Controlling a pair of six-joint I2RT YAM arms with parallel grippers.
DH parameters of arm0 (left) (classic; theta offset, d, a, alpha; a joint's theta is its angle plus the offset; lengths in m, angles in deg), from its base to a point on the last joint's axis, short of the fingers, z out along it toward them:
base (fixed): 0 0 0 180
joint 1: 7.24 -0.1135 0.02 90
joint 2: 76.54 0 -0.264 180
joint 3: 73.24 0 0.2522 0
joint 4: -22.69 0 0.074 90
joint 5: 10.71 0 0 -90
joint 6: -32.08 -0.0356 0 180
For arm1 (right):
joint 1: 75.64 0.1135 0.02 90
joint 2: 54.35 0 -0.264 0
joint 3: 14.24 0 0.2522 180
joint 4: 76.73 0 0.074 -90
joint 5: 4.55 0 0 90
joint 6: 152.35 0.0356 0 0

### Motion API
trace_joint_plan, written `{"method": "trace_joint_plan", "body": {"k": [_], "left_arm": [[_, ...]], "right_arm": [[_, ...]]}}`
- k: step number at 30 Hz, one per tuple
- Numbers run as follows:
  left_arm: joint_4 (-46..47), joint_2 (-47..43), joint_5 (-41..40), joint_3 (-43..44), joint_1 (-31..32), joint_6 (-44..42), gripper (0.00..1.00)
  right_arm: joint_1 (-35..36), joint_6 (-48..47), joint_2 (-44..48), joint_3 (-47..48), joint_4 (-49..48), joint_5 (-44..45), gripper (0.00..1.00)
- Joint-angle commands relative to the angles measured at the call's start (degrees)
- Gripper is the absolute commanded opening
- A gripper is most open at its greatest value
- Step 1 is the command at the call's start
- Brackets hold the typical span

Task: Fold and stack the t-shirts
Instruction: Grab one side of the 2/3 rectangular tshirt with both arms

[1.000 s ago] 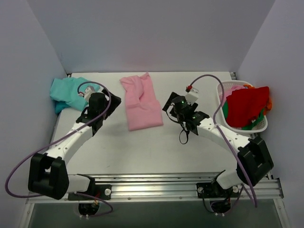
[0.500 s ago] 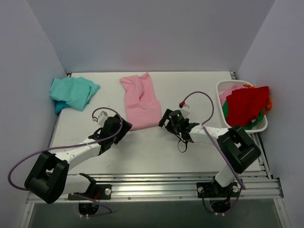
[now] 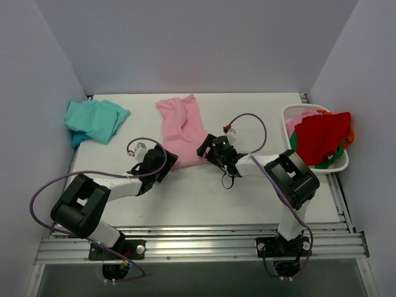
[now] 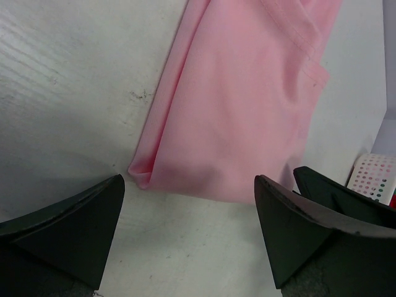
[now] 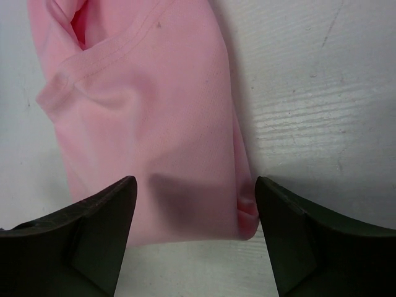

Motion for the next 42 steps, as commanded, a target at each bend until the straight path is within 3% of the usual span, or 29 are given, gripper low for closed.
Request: {"method": "trace_joint_plan", "body": {"k": [1,6,7,9,13,21,22,27,34,42], "left_arm": [[2.42,1.85,-0.45,1.74,0.11,0.58,0.96],[3.12,3.43,-0.54,1.92,0.11,1.02,1.00],[3.82,3.78,-0.45,1.92,0.20,1.02,0.92],[4.09,5.01,0.08,2.45,0.20,0.84,0.86],[5.75,7.21,0.87,2.89,0.29,0.40,0.65],[7.34,10.46,1.48,3.42,0.46,-0.21,0.06],[6.90,10.55,1.40,3.68,0.55,-0.30,0.03],[6.81,8.28,1.22,2.28,1.86,-1.44,0.02],[0.58,-3.40,-2.20,-4.05,8.63,-1.00,0.02],[-18.63,-23.88,-6.51,-6.17,20.04,1.90,0.02]], "right_arm": [[-0.85,-0.11,-1.82,0.45,4.34,-0.16,0.72],[-1.82,-0.11,-2.08,-0.16,4.52,-0.07,0.39],[-2.08,-0.11,-2.26,-0.25,4.35,-0.16,0.31],[-2.35,-0.11,-2.52,-0.42,4.26,-0.60,0.23],[-2.79,-0.20,-2.52,-1.13,3.64,-0.95,0.18],[-3.14,0.06,-2.17,-2.53,2.85,-1.21,0.06],[-3.14,-0.02,-1.91,-2.71,2.76,-1.47,0.04],[-2.88,0.06,0.46,-5.34,2.50,-2.35,0.00],[-0.51,1.11,14.23,-13.51,6.45,-0.25,0.00],[11.88,4.54,37.69,-15.37,26.30,11.08,0.00]]}}
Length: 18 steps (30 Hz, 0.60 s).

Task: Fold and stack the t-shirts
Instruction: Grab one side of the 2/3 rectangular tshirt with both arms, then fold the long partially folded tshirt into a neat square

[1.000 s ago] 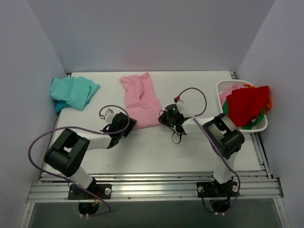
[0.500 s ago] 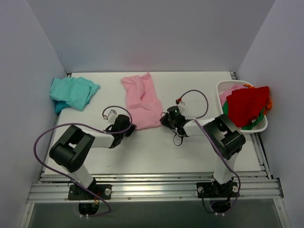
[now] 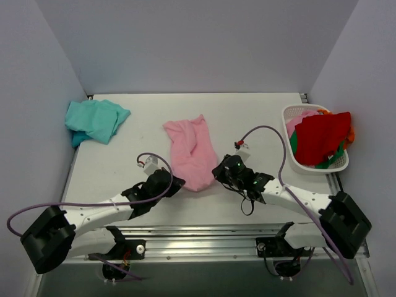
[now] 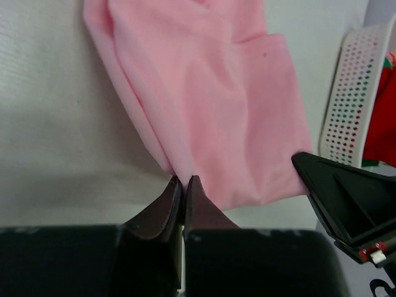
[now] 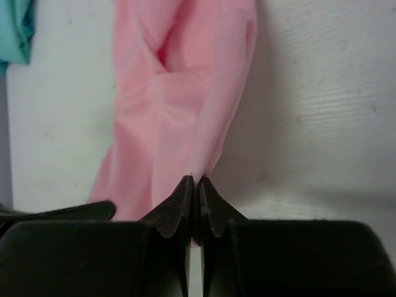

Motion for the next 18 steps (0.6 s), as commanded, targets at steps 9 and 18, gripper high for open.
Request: {"method": "trace_joint_plan", "body": {"k": [9,18], "left_arm": [[-23.40,-17.91,-8.05,6.16,4.75,-1.04,0.02],[-27.82,-13.96,-10.45,18.82,0.89,-10.26,0.04]], "right_arm": [[7.12,1.23,13.17,6.93,19.39,13.79,0.00],[5.71,-3.00,-0.29,18.88,17.90,15.55,0.00]]}}
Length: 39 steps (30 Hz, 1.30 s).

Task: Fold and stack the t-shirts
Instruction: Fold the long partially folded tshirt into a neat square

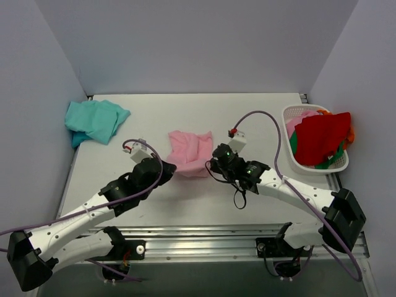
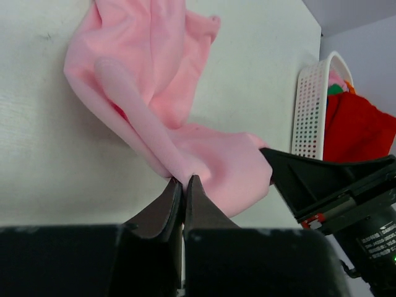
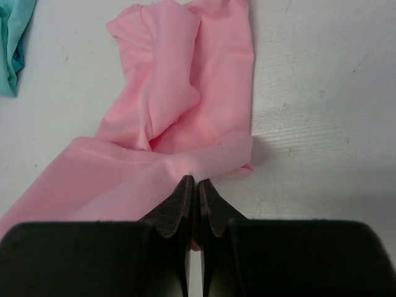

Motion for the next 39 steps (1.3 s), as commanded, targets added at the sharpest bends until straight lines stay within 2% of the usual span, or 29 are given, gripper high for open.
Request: {"method": "trace_joint_plan", "body": {"k": [1,4,8,15,19,21,22,23,24,25,26,27,28,30,31,32,35,39], "left_arm": [[-2.60,2.11,-1.14,4.64,-3.78,-5.19,0.04],[0.04,4.21,2.64,5.79,-7.13,-7.48,0.04],[4.69,7.82,8.26,6.23,-14.68,-9.51,0.05],[10.41,17.66,15.12,9.74,-21.81,-13.20,0.04],[17.60,27.74,16.98,14.20,-25.07,-15.48,0.04],[21.48,32.68,17.33,17.46,-27.08,-16.89,0.04],[22.10,39.14,17.59,19.83,-29.70,-16.98,0.08],[23.41,43.38,19.95,26.20,-31.47,-17.42,0.08],[23.51,47.51,22.58,30.35,-33.14,-17.77,0.09],[21.94,56.69,28.52,35.10,-36.12,-18.12,0.26],[19.41,61.66,31.98,46.54,-37.19,-18.73,0.38],[14.86,65.62,33.75,52.49,-37.81,-19.09,0.46],[7.85,71.93,35.25,57.77,-38.34,-19.88,0.50],[6.19,74.18,35.87,63.60,-39.57,-20.06,0.64],[8.63,72.79,35.88,62.92,-40.01,-20.06,0.70],[9.96,71.30,34.92,60.48,-40.80,-20.23,0.85],[10.33,65.94,33.42,58.53,-42.12,-20.67,0.93],[4.36,60.75,32.46,59.23,-44.05,-21.20,0.94]], "right_arm": [[-1.00,-2.58,-3.07,4.42,-0.55,2.96,0.00],[-2.75,-3.73,-6.85,7.41,-1.34,1.47,0.00],[-5.57,-5.05,-12.82,11.45,-1.34,-0.64,0.00],[-9.00,-7.07,-21.00,18.57,-4.24,-3.10,0.00],[-12.33,-8.74,-28.81,25.33,-4.42,-5.90,0.00],[-15.48,-9.00,-36.01,32.44,-4.42,-7.31,0.00],[-16.63,-10.14,-38.91,35.94,-3.81,-8.28,0.00],[-17.86,-10.32,-45.90,40.42,-2.32,-8.64,0.01],[-19.18,-10.93,-49.97,51.25,0.39,-9.94,0.07],[-21.54,-11.63,-53.67,56.93,5.11,-10.83,0.42],[-22.70,-11.55,-60.41,62.90,7.95,-11.36,0.64],[-23.75,-11.64,-62.91,68.09,10.59,-13.97,0.80],[-24.98,-11.55,-64.07,73.63,12.87,-14.96,1.00],[-25.35,-11.90,-61.11,72.38,10.20,-14.88,1.00],[-25.26,-12.17,-58.74,66.01,7.82,-14.53,1.00],[-25.17,-12.34,-52.80,61.95,5.45,-14.18,1.00],[-25.17,-12.43,-42.24,49.37,-0.89,-13.92,1.00],[-24.47,-12.96,-31.40,38.90,-4.58,-12.86,1.00]]}}
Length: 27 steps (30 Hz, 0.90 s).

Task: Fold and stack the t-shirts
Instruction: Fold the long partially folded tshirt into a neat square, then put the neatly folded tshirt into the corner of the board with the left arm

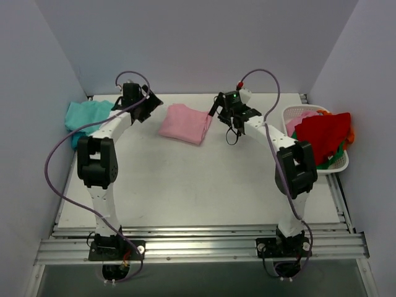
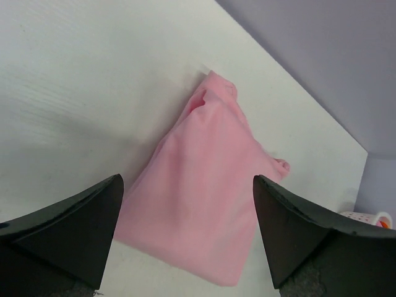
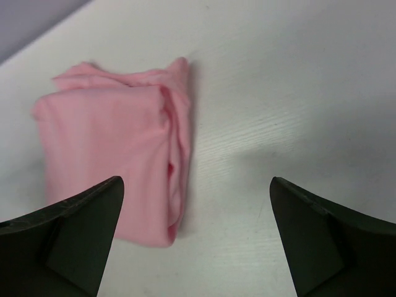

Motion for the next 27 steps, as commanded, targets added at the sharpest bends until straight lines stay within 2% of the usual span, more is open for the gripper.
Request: {"method": "trace_joint_plan", "body": {"k": [1,3,4,6,9,12,14,16,19,27], "left_arm": [[-4.49,-12.36,-0.75,-0.30,-0.78,-1.25,0.94],[-4.16,-19.81,-3.37,-5.83,0.09,1.63,0.94],[-1.55,-22.47,-3.92,-13.95,0.71,3.05,0.94],[1.80,-29.83,-8.03,-22.60,2.20,9.00,0.94],[10.58,-35.13,-9.98,-38.78,6.41,18.57,0.94],[24.70,-35.51,-15.33,-50.22,13.26,26.75,0.95],[29.92,-34.02,-19.99,-55.23,18.80,31.60,0.95],[34.41,-30.07,-22.98,-55.78,22.58,33.90,0.95],[37.93,-23.74,-25.01,-53.86,25.05,36.72,0.95],[42.59,-10.03,-28.18,-46.57,27.17,40.41,0.96]], "right_arm": [[2.26,-1.51,14.01,-5.59,-6.45,2.00,1.00],[3.05,-1.68,19.54,-10.43,-6.89,3.06,1.00],[3.14,-1.51,22.69,-11.92,-6.98,3.67,1.00],[3.23,-0.81,25.70,-16.23,-7.50,3.94,1.00],[3.58,-0.10,31.06,-21.58,-8.12,4.12,1.00],[3.76,0.69,35.81,-25.89,-7.42,4.12,1.00],[3.76,0.86,39.41,-27.75,-6.46,4.38,1.00],[3.76,0.69,43.35,-29.86,-5.58,4.82,1.00],[3.41,-0.18,48.03,-31.97,-3.91,6.40,1.00],[2.53,-2.12,55.94,-33.56,0.84,8.16,1.00]]}}
